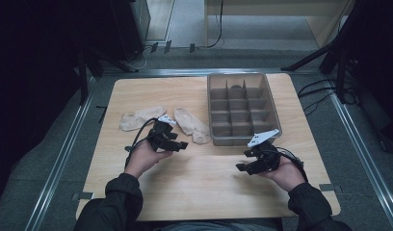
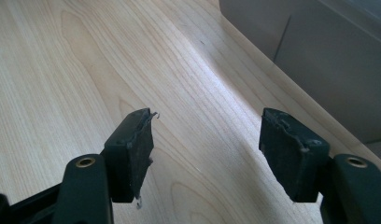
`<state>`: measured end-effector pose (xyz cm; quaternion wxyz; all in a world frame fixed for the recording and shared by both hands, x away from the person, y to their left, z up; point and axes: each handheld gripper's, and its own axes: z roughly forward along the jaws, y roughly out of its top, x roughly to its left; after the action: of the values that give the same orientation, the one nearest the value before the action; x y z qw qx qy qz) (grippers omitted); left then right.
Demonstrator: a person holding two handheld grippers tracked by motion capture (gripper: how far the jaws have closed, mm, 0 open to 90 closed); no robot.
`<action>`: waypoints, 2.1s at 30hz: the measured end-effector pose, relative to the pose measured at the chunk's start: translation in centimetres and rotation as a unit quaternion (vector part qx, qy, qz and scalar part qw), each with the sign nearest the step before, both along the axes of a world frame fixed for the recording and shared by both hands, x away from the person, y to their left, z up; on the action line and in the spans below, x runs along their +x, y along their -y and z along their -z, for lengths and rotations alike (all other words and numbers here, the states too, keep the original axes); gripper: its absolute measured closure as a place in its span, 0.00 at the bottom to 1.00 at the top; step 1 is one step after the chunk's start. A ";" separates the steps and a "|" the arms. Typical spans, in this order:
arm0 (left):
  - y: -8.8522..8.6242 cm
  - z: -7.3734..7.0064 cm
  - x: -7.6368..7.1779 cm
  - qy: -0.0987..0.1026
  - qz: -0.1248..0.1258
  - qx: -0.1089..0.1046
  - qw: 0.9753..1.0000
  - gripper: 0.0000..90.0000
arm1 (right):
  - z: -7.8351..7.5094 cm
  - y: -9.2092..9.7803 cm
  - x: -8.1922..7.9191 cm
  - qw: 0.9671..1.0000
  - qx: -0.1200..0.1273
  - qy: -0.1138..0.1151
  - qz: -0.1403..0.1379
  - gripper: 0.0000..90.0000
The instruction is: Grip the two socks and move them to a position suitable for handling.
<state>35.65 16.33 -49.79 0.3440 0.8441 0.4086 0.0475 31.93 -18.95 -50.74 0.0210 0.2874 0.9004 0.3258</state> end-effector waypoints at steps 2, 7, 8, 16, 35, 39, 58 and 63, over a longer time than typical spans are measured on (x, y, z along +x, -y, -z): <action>0.1 0.0 0.3 0.001 -0.001 0.008 1.000 0.35 | 0.0 -0.1 0.0 1.000 -0.003 0.000 0.001 0.39; 0.6 -0.5 1.5 0.009 -0.002 0.027 1.000 0.29 | 0.2 -0.2 0.0 1.000 -0.004 -0.002 -0.003 0.39; 0.7 -0.6 2.1 0.004 -0.003 0.022 1.000 0.29 | 0.2 -0.2 0.1 1.000 -0.005 -0.005 -0.003 0.39; 1.3 -0.2 3.8 0.002 -0.016 0.013 1.000 0.29 | 0.4 -0.1 0.4 1.000 -0.009 -0.011 0.009 0.39; 3.6 0.4 6.4 0.016 -0.022 0.032 0.999 0.31 | 0.6 0.3 0.9 0.999 -0.004 -0.029 0.028 0.40; 4.2 1.4 7.0 0.011 -0.027 0.038 0.999 0.29 | 0.6 0.2 0.9 0.999 -0.005 -0.029 0.026 0.40; 3.2 3.7 6.1 0.061 -0.057 0.077 0.994 0.71 | 0.7 0.1 0.9 0.999 -0.013 -0.030 0.024 0.40; 2.7 3.6 6.2 0.056 -0.050 0.077 0.994 0.87 | 0.7 0.0 0.9 0.999 -0.014 -0.031 0.022 0.40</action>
<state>41.81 13.66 -53.35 0.2976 0.8426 0.4254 0.1433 32.82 -18.93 -51.46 0.0043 0.3171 0.8986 0.3031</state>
